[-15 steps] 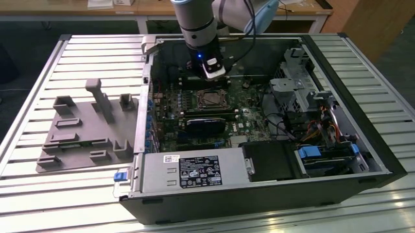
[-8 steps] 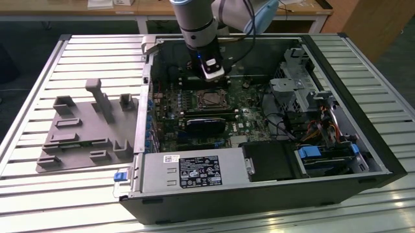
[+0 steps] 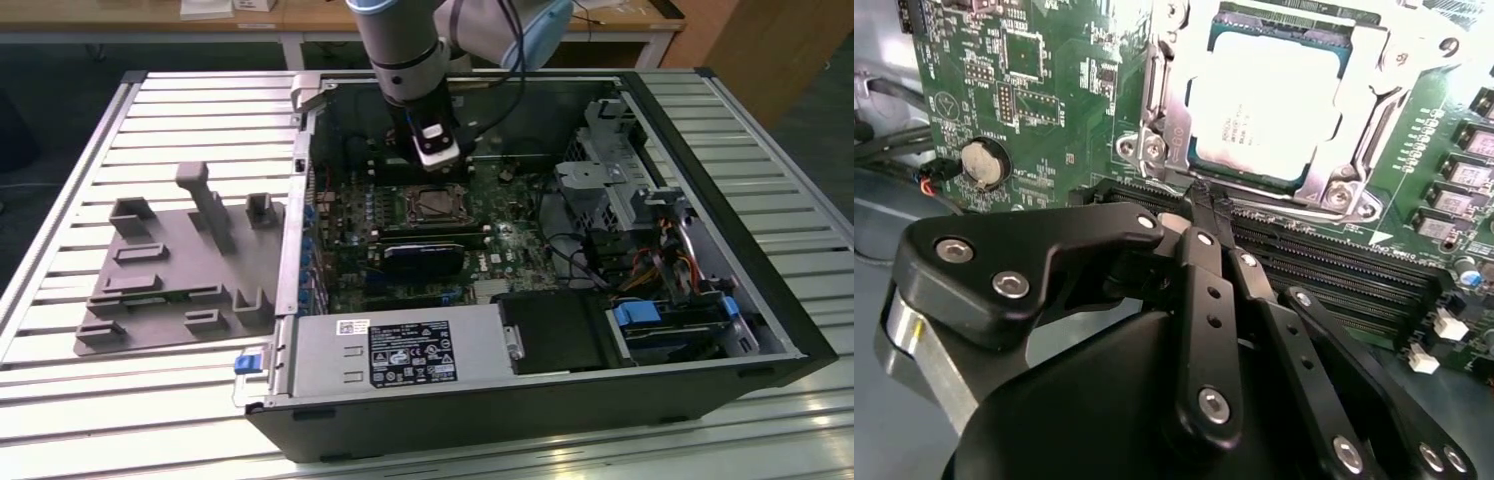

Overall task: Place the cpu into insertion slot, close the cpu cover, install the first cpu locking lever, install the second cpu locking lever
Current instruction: 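Install the first cpu locking lever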

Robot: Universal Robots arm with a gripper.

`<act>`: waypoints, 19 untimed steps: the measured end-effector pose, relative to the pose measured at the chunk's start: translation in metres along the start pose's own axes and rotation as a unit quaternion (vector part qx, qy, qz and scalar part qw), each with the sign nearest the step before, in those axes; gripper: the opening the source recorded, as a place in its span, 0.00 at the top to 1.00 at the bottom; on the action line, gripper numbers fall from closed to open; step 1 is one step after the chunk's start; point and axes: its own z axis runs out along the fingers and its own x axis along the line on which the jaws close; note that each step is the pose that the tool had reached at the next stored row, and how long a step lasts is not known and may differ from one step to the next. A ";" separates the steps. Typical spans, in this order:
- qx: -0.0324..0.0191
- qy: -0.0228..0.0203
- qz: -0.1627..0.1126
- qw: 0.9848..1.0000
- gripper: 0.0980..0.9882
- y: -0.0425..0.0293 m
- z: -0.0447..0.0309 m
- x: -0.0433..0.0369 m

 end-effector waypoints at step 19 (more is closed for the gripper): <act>0.002 -0.002 0.004 1.000 0.99 0.0001 0.0025 0.0006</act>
